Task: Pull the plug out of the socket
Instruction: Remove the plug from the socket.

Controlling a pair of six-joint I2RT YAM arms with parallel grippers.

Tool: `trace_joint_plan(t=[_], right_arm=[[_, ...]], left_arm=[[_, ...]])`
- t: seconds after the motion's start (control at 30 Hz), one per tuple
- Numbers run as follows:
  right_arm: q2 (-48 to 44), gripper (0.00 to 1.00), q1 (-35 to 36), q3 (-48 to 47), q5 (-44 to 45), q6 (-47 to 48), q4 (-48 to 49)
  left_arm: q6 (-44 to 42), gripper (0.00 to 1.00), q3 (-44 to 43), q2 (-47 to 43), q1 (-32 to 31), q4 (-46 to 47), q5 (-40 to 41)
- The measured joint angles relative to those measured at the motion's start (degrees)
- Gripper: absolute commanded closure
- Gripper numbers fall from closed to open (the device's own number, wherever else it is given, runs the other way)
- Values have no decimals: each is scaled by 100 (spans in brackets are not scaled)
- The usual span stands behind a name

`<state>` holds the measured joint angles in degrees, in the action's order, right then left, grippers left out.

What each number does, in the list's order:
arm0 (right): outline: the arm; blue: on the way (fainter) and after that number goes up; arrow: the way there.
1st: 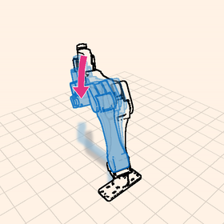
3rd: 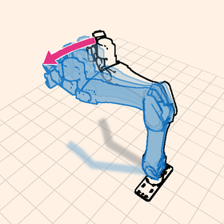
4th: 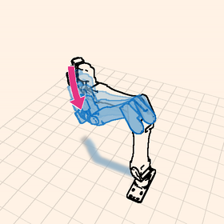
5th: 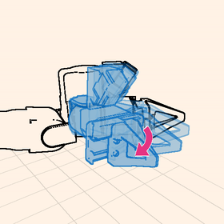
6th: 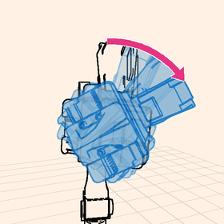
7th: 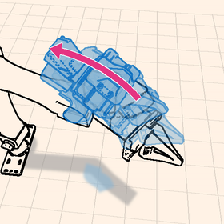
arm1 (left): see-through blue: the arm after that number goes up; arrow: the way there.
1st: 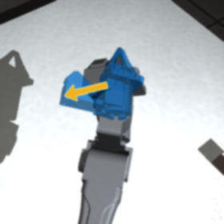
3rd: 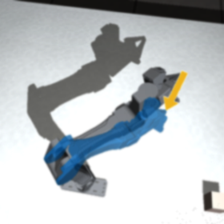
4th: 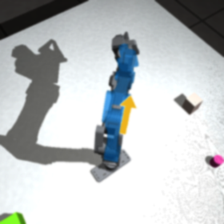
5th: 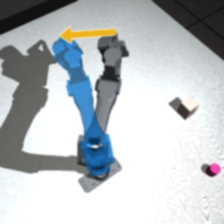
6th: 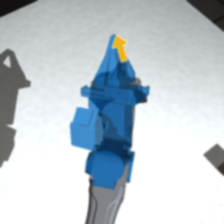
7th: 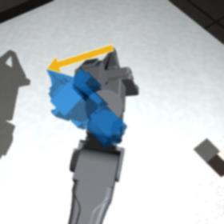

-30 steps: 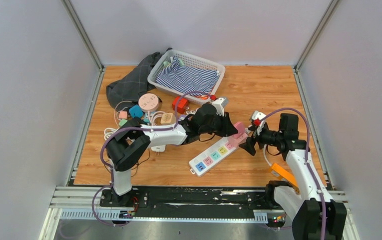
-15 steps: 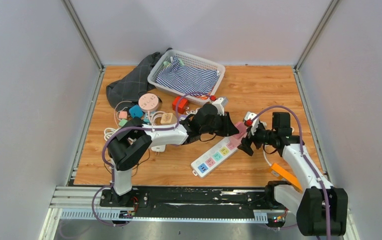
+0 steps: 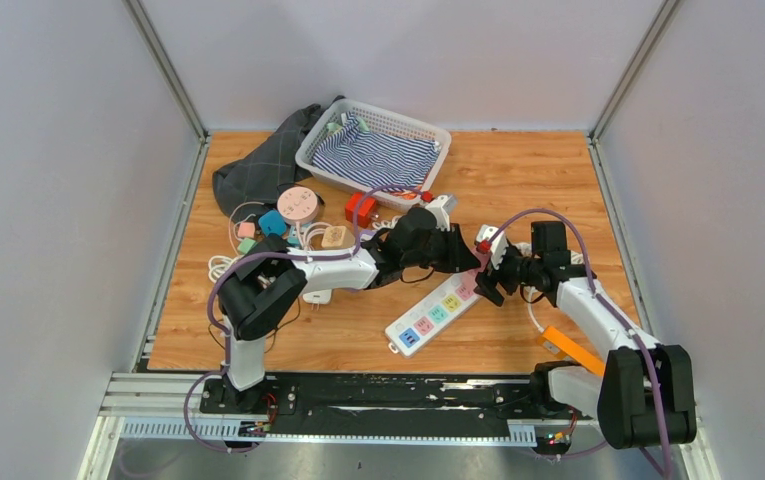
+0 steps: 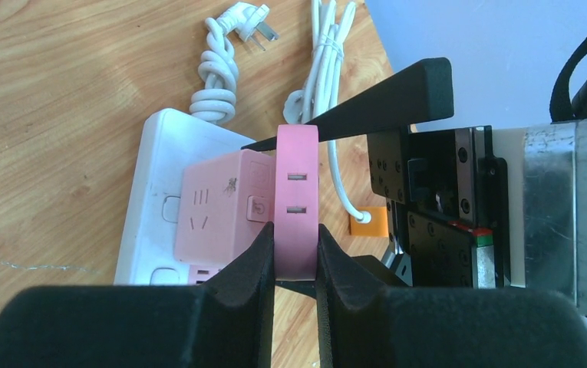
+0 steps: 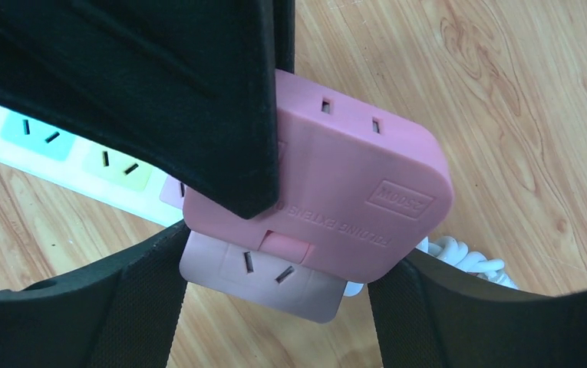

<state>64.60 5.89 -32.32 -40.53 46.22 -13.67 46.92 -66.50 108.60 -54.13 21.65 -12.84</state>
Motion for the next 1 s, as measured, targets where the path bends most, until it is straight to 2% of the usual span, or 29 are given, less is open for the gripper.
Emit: trace_joint_plan(t=[0.33, 0.57, 0.67, 1.0], right_arm=[[-13, 36, 9, 0, 125, -238, 4], [4, 53, 9, -17, 146, -280, -42], [31, 57, 11, -37, 142, -280, -57], [164, 62, 37, -122, 109, -280, -98]], left_arm=[[17, 100, 11, 31, 0, 90, -72], [-304, 100, 98, 28, -2, 247, -66], [-481, 100, 225, -13, -44, 413, 76], [-841, 100, 485, -186, -199, 658, 625]])
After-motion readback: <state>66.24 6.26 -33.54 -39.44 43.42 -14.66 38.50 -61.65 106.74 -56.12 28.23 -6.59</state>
